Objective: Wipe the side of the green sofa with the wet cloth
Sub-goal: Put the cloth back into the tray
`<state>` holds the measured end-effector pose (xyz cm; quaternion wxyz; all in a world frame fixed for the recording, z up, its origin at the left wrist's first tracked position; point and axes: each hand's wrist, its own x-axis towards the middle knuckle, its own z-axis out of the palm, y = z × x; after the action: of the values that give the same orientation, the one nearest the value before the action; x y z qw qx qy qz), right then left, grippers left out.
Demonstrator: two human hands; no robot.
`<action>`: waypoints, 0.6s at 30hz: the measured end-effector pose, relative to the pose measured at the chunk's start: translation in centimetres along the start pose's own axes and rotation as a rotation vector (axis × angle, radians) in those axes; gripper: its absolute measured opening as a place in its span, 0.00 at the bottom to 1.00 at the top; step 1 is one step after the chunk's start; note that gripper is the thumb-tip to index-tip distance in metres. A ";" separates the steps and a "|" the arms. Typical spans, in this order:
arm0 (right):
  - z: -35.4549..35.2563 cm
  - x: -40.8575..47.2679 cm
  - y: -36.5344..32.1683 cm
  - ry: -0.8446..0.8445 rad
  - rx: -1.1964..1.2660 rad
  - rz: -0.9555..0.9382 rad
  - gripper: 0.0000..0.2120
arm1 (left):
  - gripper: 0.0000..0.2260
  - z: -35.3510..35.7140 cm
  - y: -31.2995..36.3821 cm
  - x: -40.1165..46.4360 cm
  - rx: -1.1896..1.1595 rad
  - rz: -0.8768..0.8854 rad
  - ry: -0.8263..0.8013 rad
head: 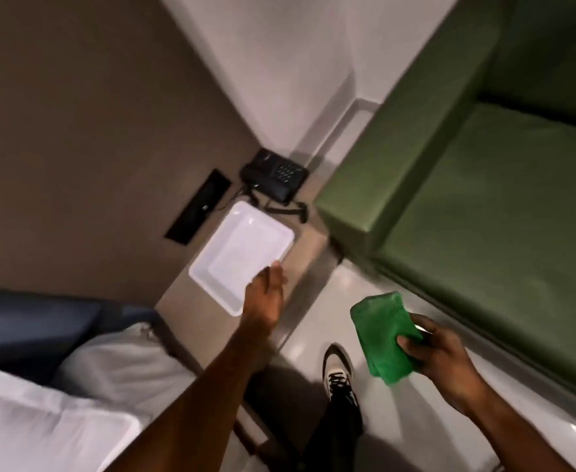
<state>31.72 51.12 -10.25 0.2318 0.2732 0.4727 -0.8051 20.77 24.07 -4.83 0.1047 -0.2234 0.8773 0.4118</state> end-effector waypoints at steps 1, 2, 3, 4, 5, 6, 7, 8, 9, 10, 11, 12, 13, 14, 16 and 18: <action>2.9 2.2 0.2 0.004 -0.040 0.025 0.19 | 0.29 -2.1 -0.8 2.1 -0.129 -0.087 0.040; 5.8 4.2 0.3 0.019 -0.072 0.051 0.16 | 0.29 -4.0 -1.7 4.3 -0.256 -0.177 0.069; 8.3 5.9 0.3 0.042 -0.093 0.075 0.14 | 0.31 -5.6 -2.5 6.0 -0.348 -0.252 0.072; 11.1 8.0 0.5 0.056 -0.114 0.101 0.13 | 0.32 -7.4 -3.7 7.9 -0.418 -0.304 0.069; 13.8 10.0 0.8 0.060 -0.127 0.124 0.11 | 0.35 -9.1 -5.1 9.4 -0.459 -0.338 0.059; 16.4 12.1 1.1 0.053 -0.136 0.142 0.11 | 0.36 -10.5 -6.5 10.7 -0.491 -0.354 0.058; 19.0 14.2 1.3 0.043 -0.151 0.151 0.11 | 0.37 -11.6 -7.7 11.9 -0.516 -0.368 0.063; 21.0 16.0 1.4 0.026 -0.178 0.143 0.11 | 0.37 -12.2 -8.7 12.9 -0.538 -0.379 0.074; 23.3 18.1 1.6 0.002 -0.207 0.134 0.11 | 0.37 -12.7 -9.9 14.1 -0.565 -0.394 0.090; 25.3 20.3 1.9 -0.015 -0.248 0.113 0.10 | 0.37 -13.1 -10.9 15.3 -0.580 -0.410 0.100; 27.1 22.3 2.0 -0.025 -0.294 0.088 0.10 | 0.36 -13.3 -12.0 16.4 -0.581 -0.423 0.103; 28.5 24.6 2.3 -0.025 -0.348 0.062 0.09 | 0.34 -13.3 -13.1 17.4 -0.584 -0.429 0.105; 29.5 26.5 2.5 -0.020 -0.404 0.051 0.08 | 0.33 -13.4 -13.8 18.1 -0.581 -0.429 0.098; 30.3 28.8 2.8 -0.011 -0.457 0.053 0.07 | 0.33 -13.4 -14.8 19.0 -0.583 -0.415 0.093; 31.2 32.7 3.4 -0.043 -0.583 0.081 0.06 | 0.33 -12.9 -16.5 20.6 -0.576 -0.384 0.085; 31.1 35.5 3.8 -0.069 -0.718 0.090 0.08 | 0.33 -12.5 -17.4 21.5 -0.570 -0.362 0.089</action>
<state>0.86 17.68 -23.53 0.3642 0.1676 0.7047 -0.5853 10.25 -1.88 -16.50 0.0708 -0.4135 0.6768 0.6049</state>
